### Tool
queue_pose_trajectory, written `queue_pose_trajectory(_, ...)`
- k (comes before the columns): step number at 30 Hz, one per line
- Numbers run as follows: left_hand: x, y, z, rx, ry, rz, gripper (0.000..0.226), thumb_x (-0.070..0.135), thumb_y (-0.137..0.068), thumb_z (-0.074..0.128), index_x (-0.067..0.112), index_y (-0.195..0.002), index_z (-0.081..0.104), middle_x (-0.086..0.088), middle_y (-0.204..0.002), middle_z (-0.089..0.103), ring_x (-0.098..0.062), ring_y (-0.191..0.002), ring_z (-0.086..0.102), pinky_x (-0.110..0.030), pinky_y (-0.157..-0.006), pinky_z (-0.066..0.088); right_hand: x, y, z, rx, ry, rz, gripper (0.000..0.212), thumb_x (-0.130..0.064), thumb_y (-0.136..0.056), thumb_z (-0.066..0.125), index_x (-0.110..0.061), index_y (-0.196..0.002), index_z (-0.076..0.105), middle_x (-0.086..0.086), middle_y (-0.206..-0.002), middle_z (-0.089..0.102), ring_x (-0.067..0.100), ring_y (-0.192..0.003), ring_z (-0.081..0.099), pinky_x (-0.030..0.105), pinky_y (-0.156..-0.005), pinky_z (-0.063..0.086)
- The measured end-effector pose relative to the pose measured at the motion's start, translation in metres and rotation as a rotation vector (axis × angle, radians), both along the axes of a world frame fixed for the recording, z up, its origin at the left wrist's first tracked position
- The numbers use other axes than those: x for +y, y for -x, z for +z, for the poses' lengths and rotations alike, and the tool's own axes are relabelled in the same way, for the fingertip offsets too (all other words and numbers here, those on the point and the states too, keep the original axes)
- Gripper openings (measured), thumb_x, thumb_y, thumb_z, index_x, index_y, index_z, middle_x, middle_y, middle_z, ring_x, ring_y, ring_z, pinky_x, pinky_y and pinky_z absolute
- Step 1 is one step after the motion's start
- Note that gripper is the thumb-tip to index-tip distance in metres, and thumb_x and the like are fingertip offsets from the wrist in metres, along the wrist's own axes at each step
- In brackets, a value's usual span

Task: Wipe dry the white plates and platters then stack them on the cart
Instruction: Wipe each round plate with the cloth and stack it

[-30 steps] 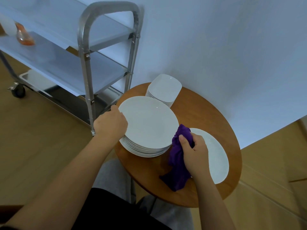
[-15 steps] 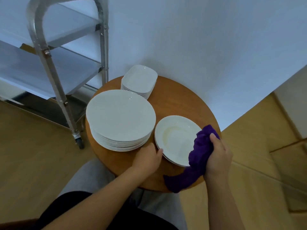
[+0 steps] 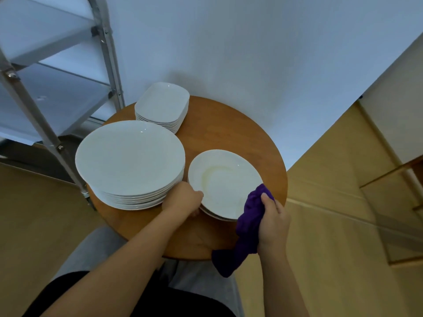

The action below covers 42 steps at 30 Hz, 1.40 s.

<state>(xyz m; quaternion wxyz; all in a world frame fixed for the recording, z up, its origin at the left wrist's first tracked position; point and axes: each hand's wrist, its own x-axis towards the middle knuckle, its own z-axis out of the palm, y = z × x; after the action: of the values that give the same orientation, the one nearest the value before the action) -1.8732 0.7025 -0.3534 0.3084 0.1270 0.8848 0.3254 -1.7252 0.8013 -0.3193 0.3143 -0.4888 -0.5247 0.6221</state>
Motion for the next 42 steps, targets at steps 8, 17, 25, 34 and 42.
queue_pose_trajectory(8, 0.000, -0.024, 0.018, -0.291, -0.580, 0.431, 0.024, 0.006, -0.090, 0.051, 0.015, -0.068, 0.055, 0.000, -0.081, 0.061, -0.019, -0.077, 0.060, -0.023, -0.046, 0.050, 0.010, -0.014, -0.010, -0.018, 0.276, -0.230, 0.018, -0.032, -0.090, 0.051, -0.020, -0.091, 0.065, 0.001, -0.087, 0.067, 0.019, -0.083, 0.062, 0.030, -0.062, 0.043)
queue_pose_trajectory(17, -0.001, -0.050, 0.048, -0.362, -0.746, 0.348, 0.022, 0.006, -0.091, 0.054, 0.015, -0.071, 0.058, -0.001, -0.081, 0.062, -0.012, -0.067, 0.063, -0.017, -0.046, 0.051, 0.015, -0.018, -0.001, 0.348, 0.493, 0.000, 0.043, -0.028, -0.073, 0.069, -0.015, -0.113, 0.065, 0.009, -0.102, 0.072, 0.029, -0.096, 0.066, 0.044, -0.083, 0.053)
queue_pose_trajectory(25, -0.032, 0.003, 0.087, -0.426, -0.625, 0.278, 0.039, 0.050, -0.083, 0.061, 0.019, -0.106, 0.056, -0.007, -0.097, 0.066, -0.026, -0.089, 0.068, -0.040, -0.076, 0.058, 0.023, -0.024, 0.030, 0.303, 0.449, 0.158, 0.046, -0.014, -0.055, 0.059, -0.011, -0.101, 0.063, 0.008, -0.084, 0.068, 0.026, -0.072, 0.060, 0.031, -0.057, 0.049)
queue_pose_trajectory(34, -0.045, 0.028, 0.107, -0.862, -1.001, 0.328, 0.017, 0.020, -0.093, 0.053, 0.015, -0.108, 0.058, -0.008, -0.082, 0.075, -0.025, -0.070, 0.072, -0.037, -0.054, 0.057, 0.003, -0.004, 0.059, 0.083, 0.365, 0.225, 0.043, -0.022, -0.069, 0.069, -0.011, -0.110, 0.061, 0.009, -0.092, 0.069, 0.026, -0.083, 0.064, 0.033, -0.060, 0.050)
queue_pose_trajectory(42, -0.065, 0.005, 0.086, -0.770, -1.266, 0.436, 0.021, 0.032, -0.094, 0.050, 0.025, -0.109, 0.061, -0.003, -0.089, 0.075, -0.025, -0.081, 0.071, -0.038, -0.056, 0.057, -0.012, -0.002, 0.129, 0.310, 0.030, -0.036, 0.021, -0.041, -0.086, 0.056, -0.026, -0.080, 0.070, -0.004, -0.066, 0.071, 0.011, -0.057, 0.068, 0.024, -0.046, 0.052)
